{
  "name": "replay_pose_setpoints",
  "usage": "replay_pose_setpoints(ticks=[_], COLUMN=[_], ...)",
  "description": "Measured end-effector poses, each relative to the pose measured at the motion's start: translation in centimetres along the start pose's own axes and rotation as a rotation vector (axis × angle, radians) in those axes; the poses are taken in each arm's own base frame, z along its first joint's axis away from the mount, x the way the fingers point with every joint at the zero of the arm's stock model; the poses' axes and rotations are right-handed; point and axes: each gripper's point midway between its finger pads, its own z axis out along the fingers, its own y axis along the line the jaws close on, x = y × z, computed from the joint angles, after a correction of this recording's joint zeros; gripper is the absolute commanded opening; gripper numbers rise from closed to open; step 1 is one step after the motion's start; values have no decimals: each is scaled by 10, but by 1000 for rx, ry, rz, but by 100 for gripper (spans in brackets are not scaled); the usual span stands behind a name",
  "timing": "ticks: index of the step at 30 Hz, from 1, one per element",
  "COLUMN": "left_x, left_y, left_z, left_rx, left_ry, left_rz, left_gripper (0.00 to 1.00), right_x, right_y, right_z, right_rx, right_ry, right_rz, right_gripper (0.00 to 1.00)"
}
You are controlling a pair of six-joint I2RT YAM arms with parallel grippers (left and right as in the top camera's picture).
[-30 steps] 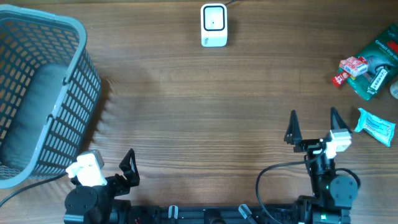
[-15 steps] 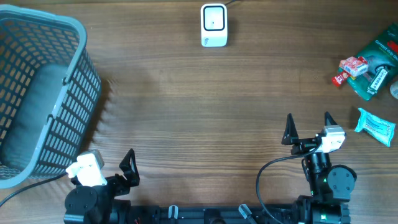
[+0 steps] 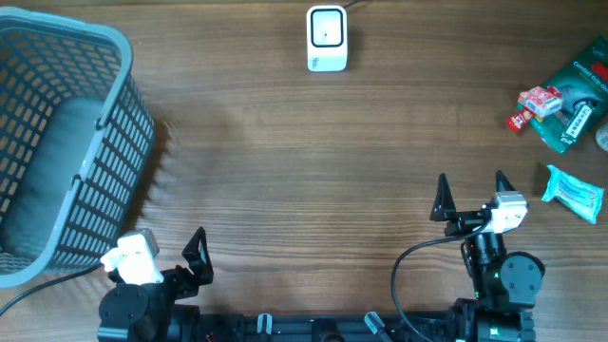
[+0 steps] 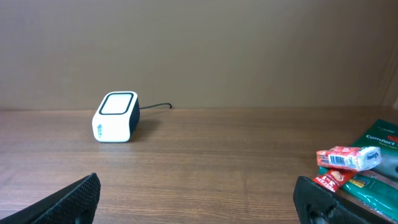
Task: Scan the item barcode
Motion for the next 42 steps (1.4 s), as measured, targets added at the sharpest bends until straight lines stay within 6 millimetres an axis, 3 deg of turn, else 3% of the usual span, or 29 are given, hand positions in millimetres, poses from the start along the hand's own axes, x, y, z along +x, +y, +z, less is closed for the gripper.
replay_pose_setpoints(ticks=[7,11,15,18,30,35,42], left_x=[-5,-43,-66,-82,-33,-30,-29], left_y=[-2,-17,-27,-32,-2,-10,-15], left_z=[0,2,33,44,93,93,93], left_rx=[8,73,133,184,93,115,133], left_ry=[-21,-184,-357,-504,-424,-417,-414], left_rz=[-2,-16,-33,-42,-13,124,165], left_gripper=[100,100,100,100,100,100,100], right_x=[0,0,0,0,0,0,0], right_y=[0,0,0,0,1,1,1], right_z=[0,0,0,0,0,0,0], right_rx=[0,0,0,-1,-3,-3,-3], right_ry=[0,0,-1,-1,-1,-1,-1], right_rz=[0,0,0,0,0,0,0], right_gripper=[100,100,100,100,100,100,100])
